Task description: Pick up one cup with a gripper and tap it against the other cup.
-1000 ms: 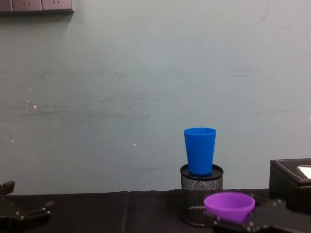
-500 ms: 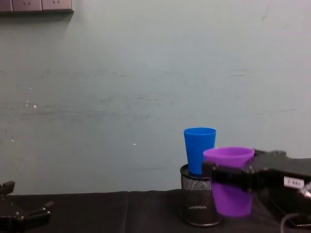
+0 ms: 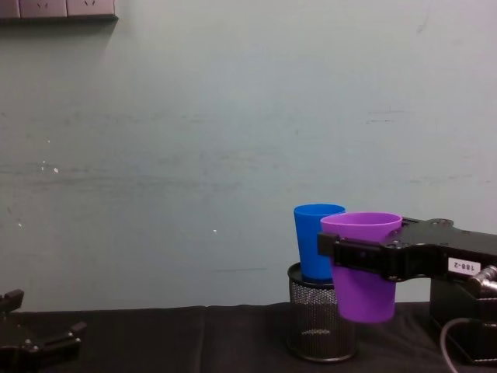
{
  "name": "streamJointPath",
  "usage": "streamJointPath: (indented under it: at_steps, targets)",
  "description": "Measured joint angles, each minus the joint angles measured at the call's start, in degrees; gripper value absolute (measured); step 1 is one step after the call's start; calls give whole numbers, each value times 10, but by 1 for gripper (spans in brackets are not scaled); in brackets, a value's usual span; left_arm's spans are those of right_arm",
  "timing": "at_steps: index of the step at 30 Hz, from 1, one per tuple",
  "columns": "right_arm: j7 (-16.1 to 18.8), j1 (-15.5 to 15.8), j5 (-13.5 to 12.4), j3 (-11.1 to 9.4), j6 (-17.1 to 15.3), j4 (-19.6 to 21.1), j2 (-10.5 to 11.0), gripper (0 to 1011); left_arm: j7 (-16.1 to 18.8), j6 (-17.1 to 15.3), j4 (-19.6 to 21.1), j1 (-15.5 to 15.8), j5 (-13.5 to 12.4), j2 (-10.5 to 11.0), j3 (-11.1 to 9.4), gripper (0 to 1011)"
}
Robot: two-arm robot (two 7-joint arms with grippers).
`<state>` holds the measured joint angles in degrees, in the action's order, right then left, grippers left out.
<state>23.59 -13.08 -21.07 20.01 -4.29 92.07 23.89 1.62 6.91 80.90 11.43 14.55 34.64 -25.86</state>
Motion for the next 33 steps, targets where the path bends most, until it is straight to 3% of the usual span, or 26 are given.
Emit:
streamJointPath:
  at_steps: [33]
  targets:
    - [0, 1, 2, 0, 1, -3, 0, 747, 0, 0, 0, 0, 0, 0, 0, 1000]
